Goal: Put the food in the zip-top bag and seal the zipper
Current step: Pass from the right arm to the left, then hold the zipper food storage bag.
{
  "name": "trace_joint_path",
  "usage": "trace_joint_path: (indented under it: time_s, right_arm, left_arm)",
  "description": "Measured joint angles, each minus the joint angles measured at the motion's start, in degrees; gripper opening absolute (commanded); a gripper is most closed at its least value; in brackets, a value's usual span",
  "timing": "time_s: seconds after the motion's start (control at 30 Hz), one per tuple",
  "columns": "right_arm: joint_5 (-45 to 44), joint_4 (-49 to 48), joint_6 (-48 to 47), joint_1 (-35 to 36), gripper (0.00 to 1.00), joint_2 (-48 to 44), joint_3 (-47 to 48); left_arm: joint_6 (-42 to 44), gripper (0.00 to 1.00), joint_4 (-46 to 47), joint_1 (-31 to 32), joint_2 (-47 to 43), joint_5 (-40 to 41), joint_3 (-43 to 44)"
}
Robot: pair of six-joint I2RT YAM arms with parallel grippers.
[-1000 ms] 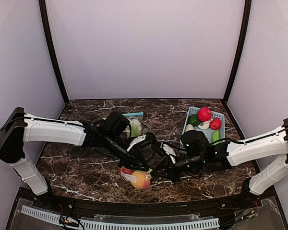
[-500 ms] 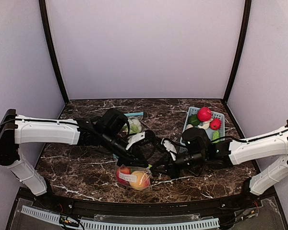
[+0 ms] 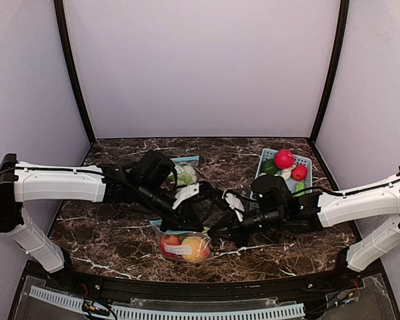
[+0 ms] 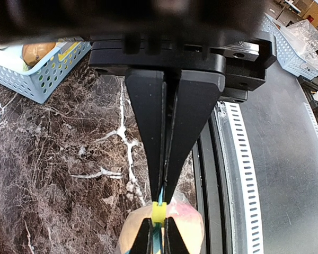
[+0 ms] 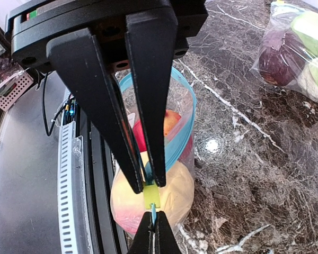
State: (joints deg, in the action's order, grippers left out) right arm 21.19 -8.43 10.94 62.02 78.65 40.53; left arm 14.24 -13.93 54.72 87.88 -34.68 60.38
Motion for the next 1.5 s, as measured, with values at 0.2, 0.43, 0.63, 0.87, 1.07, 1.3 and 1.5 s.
trace_joint_path:
  time_s: [0.2, 0.43, 0.63, 0.87, 1.07, 1.3, 1.5]
  right_arm:
    - [0.76, 0.94, -0.83, -0.07, 0.0, -0.2, 0.07]
    - [2.16, -1.86, 1.44, -0.28, 0.42, -3.02, -3.65]
    - [2.54, -8.63, 6.1, -0.59, 0.63, -6.93, -10.25]
    - [1.53, -14.84, 10.12, -0.7, 0.56, -5.84, -10.86]
    - [2.56, -16.02, 10.95, -1.07, 0.41, -1.42, -8.85]
    - [5.88, -17.27, 10.8, -1.2, 0.26, 0.85, -6.54]
    - [7.52, -17.73, 10.51, -1.25, 0.09, 2.51, -4.96]
  left_arm:
    - [0.42, 0.01, -0.13, 0.33, -0.02, 0.55, 0.0]
    - [-2.97, 0.01, 0.79, 0.35, -0.24, -0.83, -1.49]
    - [-11.76, 0.01, 4.44, -0.39, -0.61, -2.86, -6.32]
    - [-18.99, 0.01, 9.73, -0.39, -4.31, -3.02, -9.44]
    - [-21.84, 0.01, 12.11, -0.39, -5.22, -3.34, -10.47]
    - [-22.88, 0.01, 12.63, -0.39, -5.22, -3.96, -10.67]
    - [-23.26, 0.01, 12.81, -0.39, -5.51, -4.04, -10.99]
